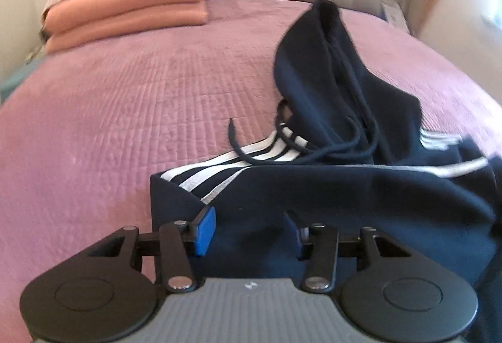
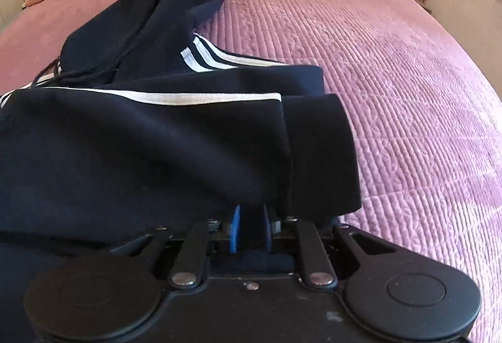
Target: Fold large clothes
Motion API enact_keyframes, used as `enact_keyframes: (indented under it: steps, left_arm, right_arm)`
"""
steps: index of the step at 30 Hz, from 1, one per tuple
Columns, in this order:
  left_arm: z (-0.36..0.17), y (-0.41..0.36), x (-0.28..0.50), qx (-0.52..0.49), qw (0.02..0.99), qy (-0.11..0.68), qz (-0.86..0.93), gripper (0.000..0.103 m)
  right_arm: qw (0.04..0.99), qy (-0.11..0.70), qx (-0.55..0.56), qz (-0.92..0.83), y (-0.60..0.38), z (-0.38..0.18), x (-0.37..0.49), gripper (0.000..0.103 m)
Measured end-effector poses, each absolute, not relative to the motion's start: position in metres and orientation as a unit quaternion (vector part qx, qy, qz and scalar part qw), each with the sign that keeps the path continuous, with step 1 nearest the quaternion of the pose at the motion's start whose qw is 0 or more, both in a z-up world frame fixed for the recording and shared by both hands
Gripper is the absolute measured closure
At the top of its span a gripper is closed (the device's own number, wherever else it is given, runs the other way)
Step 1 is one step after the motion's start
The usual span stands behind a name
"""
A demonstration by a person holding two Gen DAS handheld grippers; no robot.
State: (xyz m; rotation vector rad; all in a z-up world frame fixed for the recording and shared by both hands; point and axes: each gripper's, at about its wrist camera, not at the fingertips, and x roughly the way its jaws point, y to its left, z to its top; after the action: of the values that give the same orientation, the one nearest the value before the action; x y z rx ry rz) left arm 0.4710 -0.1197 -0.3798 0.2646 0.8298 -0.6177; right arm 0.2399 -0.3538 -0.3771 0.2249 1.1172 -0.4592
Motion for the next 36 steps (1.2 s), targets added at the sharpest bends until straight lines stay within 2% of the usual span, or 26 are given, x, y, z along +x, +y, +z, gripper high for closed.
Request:
enact_keyframes:
  steps: [1,2,4,5,8,10,11,12,17,20,25,34,35,36]
  left_arm:
    - [-0.375,-0.119,0.467,0.129,0.86,0.39,-0.303,0.052]
    - [-0.37,-0.116,0.464,0.122,0.857,0.388,-0.316,0.052]
    - [-0.363,-0.109,0.458,0.103,0.853,0.387,-0.335,0.052]
    - [-0.358,-0.106,0.455,0.093,0.852,0.383,-0.343,0.051]
    - [-0.346,-0.105,0.448,0.068,0.851,0.376,-0.361,0.049]
    - [-0.341,-0.11,0.446,0.066,0.849,0.376,-0.365,0.048]
    - [-0.34,-0.111,0.446,0.067,0.848,0.378,-0.366,0.047]
    - [-0.338,-0.113,0.447,0.067,0.846,0.38,-0.368,0.047]
    - [-0.332,-0.111,0.455,0.068,0.846,0.382,-0.365,0.038]
    - [-0.332,-0.104,0.46,0.06,0.851,0.386,-0.35,0.037]
    - [-0.339,-0.094,0.463,0.056,0.858,0.39,-0.33,0.037]
    - [-0.348,-0.07,0.468,0.045,0.857,0.402,-0.319,0.036]
    - [-0.349,-0.069,0.469,0.044,0.857,0.404,-0.317,0.036]
    - [-0.35,-0.067,0.469,0.044,0.857,0.406,-0.316,0.036]
  right_arm:
    - [0.817,0.527,0.102,-0.213,-0.354,-0.371,0.243,0.086]
    - [0.822,0.52,0.102,-0.21,-0.355,-0.364,0.245,0.081]
    - [0.842,0.492,0.107,-0.194,-0.357,-0.345,0.249,0.069]
    - [0.853,0.474,0.11,-0.186,-0.357,-0.336,0.254,0.059]
    - [0.885,0.421,0.121,-0.16,-0.365,-0.32,0.278,0.058]
    - [0.899,0.39,0.126,-0.156,-0.373,-0.317,0.305,0.051]
    - [0.906,0.373,0.127,-0.153,-0.378,-0.316,0.321,0.038]
    - [0.913,0.359,0.125,-0.153,-0.382,-0.315,0.337,0.03]
    - [0.934,0.3,0.13,-0.142,-0.411,-0.309,0.428,0.027]
    - [0.94,0.286,0.104,-0.156,-0.427,-0.316,0.483,0.026]
    - [0.939,0.308,0.054,-0.141,-0.439,-0.344,0.554,0.026]
    - [0.923,0.347,-0.007,-0.168,-0.438,-0.377,0.629,0.026]
    - [0.92,0.354,-0.01,-0.168,-0.438,-0.379,0.635,0.04]
    - [0.921,0.354,-0.013,-0.162,-0.438,-0.379,0.637,0.075]
